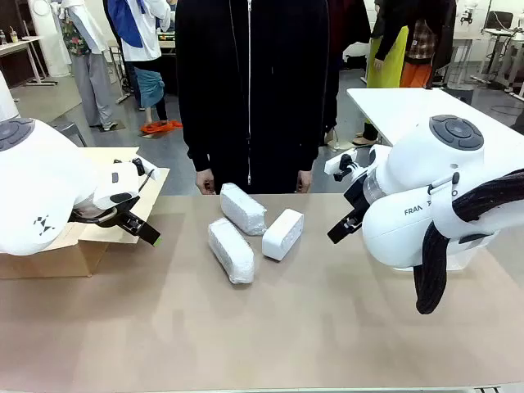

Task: Separate and place wrapped and unwrapped clocks.
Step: Pick up the Digital clock indicated by the person.

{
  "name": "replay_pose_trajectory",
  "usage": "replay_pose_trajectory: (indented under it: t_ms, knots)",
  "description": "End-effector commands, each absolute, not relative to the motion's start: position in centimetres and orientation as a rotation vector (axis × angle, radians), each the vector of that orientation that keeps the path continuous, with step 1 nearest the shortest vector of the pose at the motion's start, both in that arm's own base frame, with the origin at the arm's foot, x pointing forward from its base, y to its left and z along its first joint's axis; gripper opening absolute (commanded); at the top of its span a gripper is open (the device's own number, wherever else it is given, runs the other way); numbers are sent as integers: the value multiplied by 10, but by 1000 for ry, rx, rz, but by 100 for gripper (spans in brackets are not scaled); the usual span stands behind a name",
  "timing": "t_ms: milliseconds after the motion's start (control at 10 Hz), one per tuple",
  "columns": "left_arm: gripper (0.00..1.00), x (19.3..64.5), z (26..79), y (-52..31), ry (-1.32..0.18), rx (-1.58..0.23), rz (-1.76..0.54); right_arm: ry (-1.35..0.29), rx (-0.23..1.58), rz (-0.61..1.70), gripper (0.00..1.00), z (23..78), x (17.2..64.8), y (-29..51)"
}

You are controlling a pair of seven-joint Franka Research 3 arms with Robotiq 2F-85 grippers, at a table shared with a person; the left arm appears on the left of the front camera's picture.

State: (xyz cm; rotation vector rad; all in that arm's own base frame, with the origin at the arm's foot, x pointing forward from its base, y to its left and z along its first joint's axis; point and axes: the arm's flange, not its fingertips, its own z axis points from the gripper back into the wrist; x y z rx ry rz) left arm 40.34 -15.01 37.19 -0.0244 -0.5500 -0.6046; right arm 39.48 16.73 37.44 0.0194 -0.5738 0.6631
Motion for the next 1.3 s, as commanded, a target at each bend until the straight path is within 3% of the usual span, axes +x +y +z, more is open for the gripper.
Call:
replay_pose_trajectory:
  t_ms: [0,1200]
  knots:
    - [100,403,372,-150,-550,-24,-605,-574,19,663,100,374,395,167]
    - [100,403,372,-150,-550,-24,-605,-574,19,664,100,374,395,167]
